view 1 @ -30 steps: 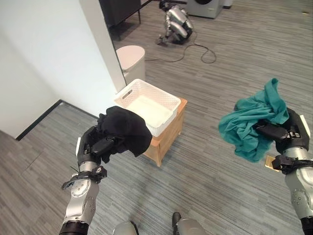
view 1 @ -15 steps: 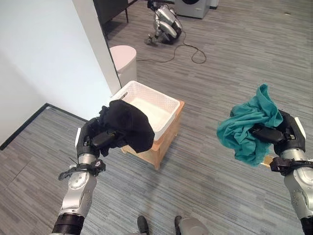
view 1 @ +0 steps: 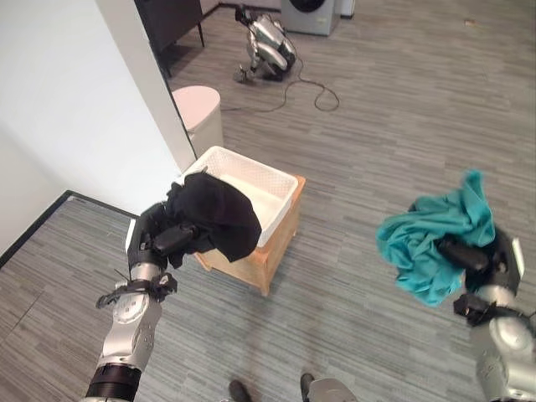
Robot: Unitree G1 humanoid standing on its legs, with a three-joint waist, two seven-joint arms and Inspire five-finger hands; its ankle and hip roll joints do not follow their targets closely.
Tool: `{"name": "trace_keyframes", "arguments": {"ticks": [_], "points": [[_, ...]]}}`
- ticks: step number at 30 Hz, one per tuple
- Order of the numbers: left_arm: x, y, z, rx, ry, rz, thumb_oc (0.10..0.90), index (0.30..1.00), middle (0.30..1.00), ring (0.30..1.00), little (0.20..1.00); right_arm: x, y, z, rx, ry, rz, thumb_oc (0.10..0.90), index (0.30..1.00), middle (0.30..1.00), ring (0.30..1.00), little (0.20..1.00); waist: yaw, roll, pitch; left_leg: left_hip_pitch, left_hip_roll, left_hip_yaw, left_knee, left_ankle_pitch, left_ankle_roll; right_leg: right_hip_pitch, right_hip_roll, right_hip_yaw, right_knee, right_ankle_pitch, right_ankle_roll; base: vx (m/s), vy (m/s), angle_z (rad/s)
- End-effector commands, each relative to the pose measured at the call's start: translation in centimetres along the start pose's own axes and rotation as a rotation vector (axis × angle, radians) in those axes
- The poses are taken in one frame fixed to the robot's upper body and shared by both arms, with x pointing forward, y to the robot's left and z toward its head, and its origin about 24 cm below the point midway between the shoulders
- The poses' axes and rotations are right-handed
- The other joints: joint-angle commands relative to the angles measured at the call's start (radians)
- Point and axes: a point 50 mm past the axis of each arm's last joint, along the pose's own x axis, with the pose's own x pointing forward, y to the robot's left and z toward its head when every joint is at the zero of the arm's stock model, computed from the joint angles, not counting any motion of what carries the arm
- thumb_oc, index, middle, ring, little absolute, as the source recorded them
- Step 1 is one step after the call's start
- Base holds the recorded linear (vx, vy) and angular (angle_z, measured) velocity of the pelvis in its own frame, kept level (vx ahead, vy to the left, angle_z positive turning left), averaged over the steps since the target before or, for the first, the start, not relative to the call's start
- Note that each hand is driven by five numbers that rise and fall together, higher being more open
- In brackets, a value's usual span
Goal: Pick up bed clothes into laundry basket.
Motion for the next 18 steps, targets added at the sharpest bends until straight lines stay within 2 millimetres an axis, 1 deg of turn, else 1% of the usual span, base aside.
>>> {"name": "trace_keyframes", "arguments": {"ticks": [1,2,3,4,5,6,7,8,9,10,11,12,13,14,15,16,17,18], "points": [[1.2,2.3,8.2,0.054,-0.359,0.05,0.4,0.3,0.3,0.3,0.3,2.3,0.9,6.8,0.039,-0.329,0.037,0.4,0.3,0.3,0.3,0.3,0.056,-0.079,-0.104,-0.02,-0.011,-0.039,0.04,0.022,-0.062,0.09,-0.072,-0.098,-0.127,0.05,0.104,0.03,0.135,0.34],[1.2,2.3,8.2,0.053,-0.359,0.051,0.4,0.3,0.3,0.3,0.3,2.3,0.9,6.8,0.038,-0.33,0.038,0.4,0.3,0.3,0.3,0.3,0.053,-0.079,-0.103,-0.021,-0.012,-0.041,0.042,0.02,-0.061,0.09,-0.074,-0.1,-0.126,0.049,0.105,0.03,0.177,0.3],[0.8,3.0,8.4,0.055,-0.37,0.076,0.4,0.3,0.3,0.3,0.3,3.0,1.7,8.5,0.022,-0.385,0.074,0.4,0.3,0.3,0.3,0.3,0.076,-0.082,-0.102,-0.027,-0.028,-0.062,0.054,-0.001,-0.049,0.087,-0.092,-0.108,-0.095,0.043,0.112,0.02,0.093,0.35],[0.8,3.1,8.5,0.054,-0.37,0.078,0.4,0.3,0.3,0.3,0.3,3.0,1.7,8.5,0.023,-0.385,0.075,0.4,0.3,0.3,0.3,0.3,0.073,-0.083,-0.102,-0.029,-0.029,-0.063,0.055,-0.002,-0.048,0.085,-0.093,-0.109,-0.091,0.04,0.113,0.03,0.151,0.35],[0.6,3.4,8.5,0.058,-0.372,0.089,0.4,0.3,0.3,0.3,0.3,3.3,2.2,9.5,-0.001,-0.415,0.098,0.4,0.3,0.3,0.3,0.3,0.091,-0.084,-0.1,-0.028,-0.039,-0.075,0.057,-0.012,-0.04,0.081,-0.101,-0.114,-0.061,0.039,0.118,0.01,0.134,0.4],[0.3,3.7,8.3,0.06,-0.368,0.102,0.4,0.3,0.3,0.3,0.3,3.8,2.9,10.4,-0.035,-0.44,0.125,0.4,0.3,0.3,0.3,0.3,0.105,-0.085,-0.097,-0.025,-0.053,-0.089,0.055,-0.026,-0.025,0.063,-0.118,-0.124,0.001,0.035,0.129,0.01,0.2,0.42],[0.1,4.2,7.9,0.064,-0.347,0.124,0.4,0.3,0.3,0.3,0.3,4.1,3.5,11.0,-0.056,-0.454,0.144,0.4,0.3,0.3,0.3,0.3,0.115,-0.083,-0.09,-0.015,-0.068,-0.103,0.048,-0.039,-0.009,0.032,-0.14,-0.127,0.087,0.054,0.142,0.01,0.201,0.49],[-0.2,4.9,7.2,0.069,-0.317,0.149,0.4,0.3,0.3,0.3,0.3,4.5,3.8,11.6,-0.096,-0.465,0.165,0.4,0.3,0.3,0.3,0.3,0.122,-0.087,-0.084,0.001,-0.088,-0.117,0.04,-0.052,0.006,-0.003,-0.163,-0.117,0.168,0.104,0.163,0.02,0.204,0.62],[-0.4,5.3,6.6,0.071,-0.285,0.158,0.4,0.3,0.3,0.3,0.3,5.0,4.3,13.1,-0.159,-0.498,0.184,0.4,0.3,0.3,0.3,0.3,0.126,-0.085,-0.064,0.023,-0.104,-0.153,0.022,-0.056,0.021,-0.062,-0.162,-0.073,0.283,0.181,0.179,0.0,0.134,0.59],[-0.4,5.3,6.6,0.069,-0.287,0.16,0.4,0.3,0.3,0.3,0.3,5.0,4.3,13.1,-0.159,-0.5,0.185,0.4,0.3,0.3,0.3,0.3,0.125,-0.083,-0.064,0.02,-0.103,-0.151,0.021,-0.051,0.022,-0.067,-0.161,-0.072,0.283,0.186,0.177,0.02,0.098,0.81],[-0.7,5.6,5.7,0.068,-0.247,0.16,0.4,0.3,0.3,0.3,0.3,5.6,4.0,14.6,-0.241,-0.519,0.172,0.4,0.3,0.3,0.3,0.3,0.121,-0.082,-0.051,0.029,-0.108,-0.202,0.012,-0.058,0.025,-0.11,-0.122,0.002,0.325,0.17,0.18,0.0,0.021,0.73],[-0.7,5.6,5.7,0.066,-0.247,0.16,0.4,0.3,0.3,0.3,0.3,5.7,4.0,14.6,-0.242,-0.521,0.173,0.4,0.3,0.3,0.3,0.3,0.121,-0.079,-0.052,0.025,-0.105,-0.201,0.012,-0.054,0.024,-0.114,-0.118,0.002,0.323,0.175,0.177,0.09,0.024,0.96],[-1.1,5.9,4.8,0.07,-0.202,0.152,0.4,0.3,0.3,0.3,0.3,6.2,2.9,16.0,-0.293,-0.531,0.13,0.4,0.3,0.3,0.3,0.3,0.119,-0.078,-0.055,0.028,-0.114,-0.251,0.001,-0.058,0.023,-0.137,-0.074,0.064,0.271,0.141,0.161,0.08,-0.002,0.8],[-1.1,5.8,4.7,0.068,-0.201,0.151,0.4,0.3,0.3,0.3,0.3,6.3,2.8,16.1,-0.294,-0.531,0.131,0.4,0.3,0.3,0.3,0.3,0.118,-0.076,-0.056,0.029,-0.113,-0.253,-0.001,-0.059,0.022,-0.135,-0.073,0.062,0.268,0.141,0.161,0.2,-0.034,0.97],[-1.4,5.9,3.9,0.056,-0.162,0.137,0.4,0.3,0.3,0.3,0.3,6.8,1.2,17.6,-0.365,-0.529,0.083,0.4,0.3,0.3,0.3,0.3,0.114,-0.081,-0.059,0.039,-0.123,-0.306,-0.017,-0.065,0.01,-0.141,-0.063,0.106,0.143,0.108,0.151,0.14,-0.053,0.9],[-1.3,5.8,3.7,0.053,-0.156,0.132,0.4,0.3,0.3,0.3,0.3,6.9,0.5,18.1,-0.41,-0.523,0.053,0.4,0.3,0.3,0.3,0.3,0.109,-0.084,-0.061,0.038,-0.126,-0.328,-0.025,-0.061,0.005,-0.142,-0.057,0.126,0.079,0.114,0.149,0.17,-0.076,1.18],[-1.3,5.9,3.4,0.044,-0.142,0.131,0.4,0.3,0.3,0.3,0.3,7.0,-0.5,18.5,-0.48,-0.507,0.023,0.4,0.3,0.3,0.3,0.3,0.099,-0.093,-0.063,0.039,-0.135,-0.353,-0.028,-0.061,0.002,-0.143,-0.043,0.167,-0.004,0.117,0.147,0.07,-0.036,1.09],[-1.2,5.9,3.4,0.042,-0.141,0.128,0.4,0.3,0.3,0.3,0.3,7.0,-0.6,18.6,-0.482,-0.507,0.021,0.4,0.3,0.3,0.3,0.3,0.097,-0.089,-0.064,0.04,-0.134,-0.357,-0.028,-0.063,0.002,-0.134,-0.043,0.162,-0.018,0.121,0.147,0.09,-0.046,1.09]]}}
